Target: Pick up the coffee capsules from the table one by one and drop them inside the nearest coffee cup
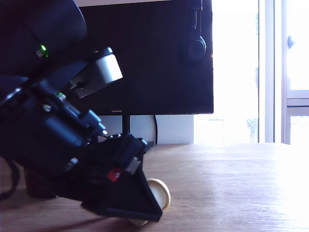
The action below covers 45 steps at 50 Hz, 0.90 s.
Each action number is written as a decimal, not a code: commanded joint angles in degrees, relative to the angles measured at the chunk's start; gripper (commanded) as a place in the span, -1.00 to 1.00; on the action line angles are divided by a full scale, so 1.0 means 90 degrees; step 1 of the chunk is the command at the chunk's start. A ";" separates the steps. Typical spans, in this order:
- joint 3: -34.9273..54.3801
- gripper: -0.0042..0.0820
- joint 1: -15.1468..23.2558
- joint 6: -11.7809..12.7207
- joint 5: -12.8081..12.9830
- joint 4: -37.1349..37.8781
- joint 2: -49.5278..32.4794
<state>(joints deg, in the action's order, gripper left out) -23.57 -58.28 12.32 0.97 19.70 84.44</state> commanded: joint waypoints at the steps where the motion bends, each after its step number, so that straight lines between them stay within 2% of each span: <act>1: -0.0005 0.10 0.0022 0.0036 0.0024 0.0029 0.0165; 14: -0.0005 -0.35 0.0017 0.0015 0.0046 -0.0002 0.0168; 24: -0.0005 -0.44 0.0017 -0.0053 0.0039 0.0000 0.0168; 35: -0.0005 -0.46 0.0017 -0.0425 0.0036 0.0005 0.0146; 37: -0.0005 -0.49 0.0017 -0.0425 0.0034 0.0002 0.0138; 45: -0.0005 -0.53 0.0015 -0.0549 -0.0134 -0.0019 -0.0017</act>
<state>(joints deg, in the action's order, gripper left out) -23.57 -58.24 8.16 0.05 19.66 84.62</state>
